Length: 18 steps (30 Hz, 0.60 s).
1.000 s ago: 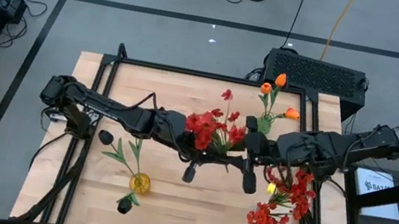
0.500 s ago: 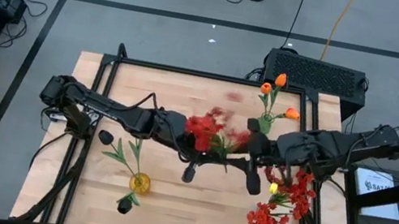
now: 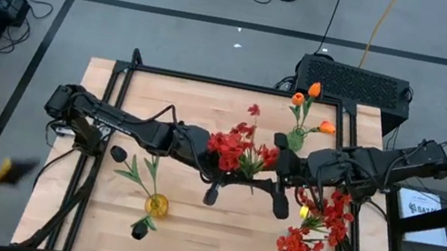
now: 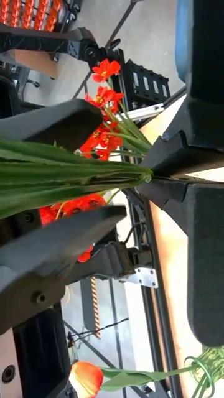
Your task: Sort flowers into vase by color
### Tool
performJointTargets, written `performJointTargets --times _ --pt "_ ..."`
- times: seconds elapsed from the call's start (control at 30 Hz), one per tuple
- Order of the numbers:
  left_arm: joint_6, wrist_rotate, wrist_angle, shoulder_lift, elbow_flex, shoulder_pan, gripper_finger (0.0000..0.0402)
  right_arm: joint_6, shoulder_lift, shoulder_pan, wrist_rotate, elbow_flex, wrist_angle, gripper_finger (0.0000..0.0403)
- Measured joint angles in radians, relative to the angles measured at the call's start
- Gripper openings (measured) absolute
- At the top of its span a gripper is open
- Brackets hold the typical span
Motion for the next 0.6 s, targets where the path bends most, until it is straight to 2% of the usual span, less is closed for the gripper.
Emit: performJointTargets --times 0.27,0.37,0.47,0.6 --pt "-0.001 0.000 0.003 0.000 0.000 0.000 0.0013 -0.018 0.032 0.000 0.009 0.000 -0.001 0.0019" --pt "-0.018 -0.019 0.003 0.000 0.000 -0.005 0.0024 -0.020 0.023 0.000 0.030 0.000 -0.007 0.0009" --pt "-0.035 -0.026 -0.031 -0.010 0.002 -0.006 0.0062 -0.019 0.000 0.002 0.031 -0.001 -0.007 0.0005" --pt "-0.062 -0.057 -0.033 -0.014 0.001 -0.012 0.0141 -0.015 -0.042 0.013 0.031 0.000 -0.010 0.0003"
